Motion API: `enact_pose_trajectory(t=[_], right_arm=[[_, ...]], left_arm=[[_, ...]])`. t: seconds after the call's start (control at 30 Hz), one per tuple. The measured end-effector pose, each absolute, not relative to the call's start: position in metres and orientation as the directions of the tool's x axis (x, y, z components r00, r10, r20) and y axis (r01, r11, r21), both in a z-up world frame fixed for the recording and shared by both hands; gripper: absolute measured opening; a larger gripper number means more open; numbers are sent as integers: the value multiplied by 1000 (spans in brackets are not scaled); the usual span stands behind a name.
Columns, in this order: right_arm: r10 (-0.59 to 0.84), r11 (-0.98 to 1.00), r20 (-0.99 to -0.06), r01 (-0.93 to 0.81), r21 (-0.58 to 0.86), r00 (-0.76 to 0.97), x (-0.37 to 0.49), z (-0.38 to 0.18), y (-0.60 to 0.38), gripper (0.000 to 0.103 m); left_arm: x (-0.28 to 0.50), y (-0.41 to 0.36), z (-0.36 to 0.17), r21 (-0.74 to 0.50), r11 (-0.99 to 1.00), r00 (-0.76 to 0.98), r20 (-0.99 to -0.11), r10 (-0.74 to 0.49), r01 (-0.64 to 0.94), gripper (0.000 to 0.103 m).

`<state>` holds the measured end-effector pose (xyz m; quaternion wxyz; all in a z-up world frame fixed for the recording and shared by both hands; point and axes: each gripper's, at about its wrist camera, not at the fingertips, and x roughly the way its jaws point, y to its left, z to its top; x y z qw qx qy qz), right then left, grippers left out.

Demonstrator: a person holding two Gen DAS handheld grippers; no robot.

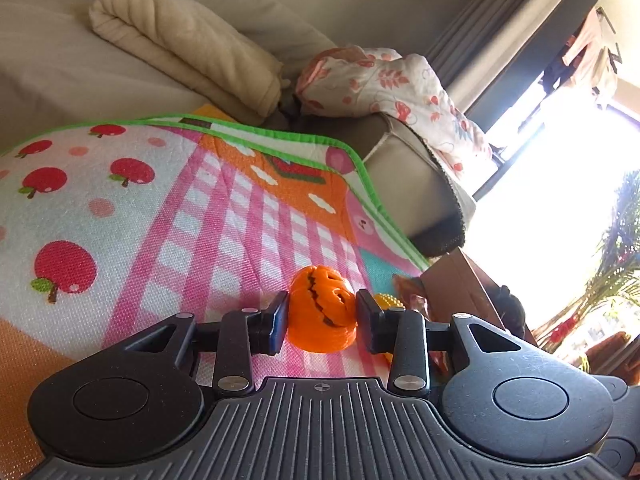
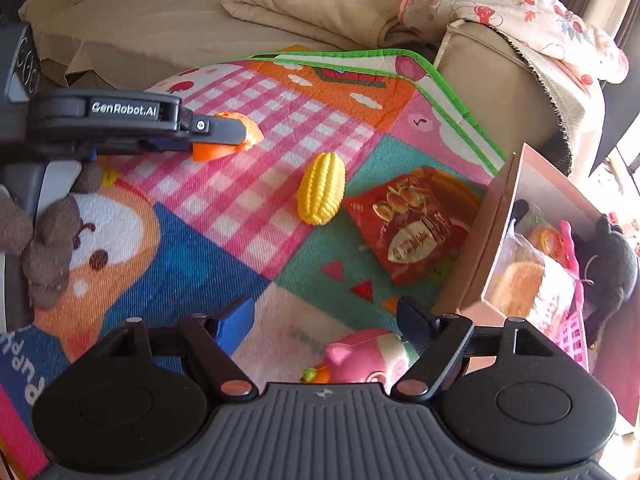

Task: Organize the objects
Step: 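Lift the pumpkin toy with the left tool while the right tool grasps the pink pig toy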

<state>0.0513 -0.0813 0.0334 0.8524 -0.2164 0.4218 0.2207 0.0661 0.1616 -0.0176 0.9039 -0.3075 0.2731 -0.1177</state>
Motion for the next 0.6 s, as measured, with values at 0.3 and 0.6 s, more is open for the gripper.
enact_pose_trajectory(t=[0.3,0.6], right_arm=[[145,910,-722,-377,-171,677,-2,36,-144,90],[170,945,-702,-317,-83,691,-21,19,-178,90]], left_arm=[[66,161,-17,-616,786,824,-422,-379,47,40],[40,135,-1,-526,847,809,-464,-361,76,40]])
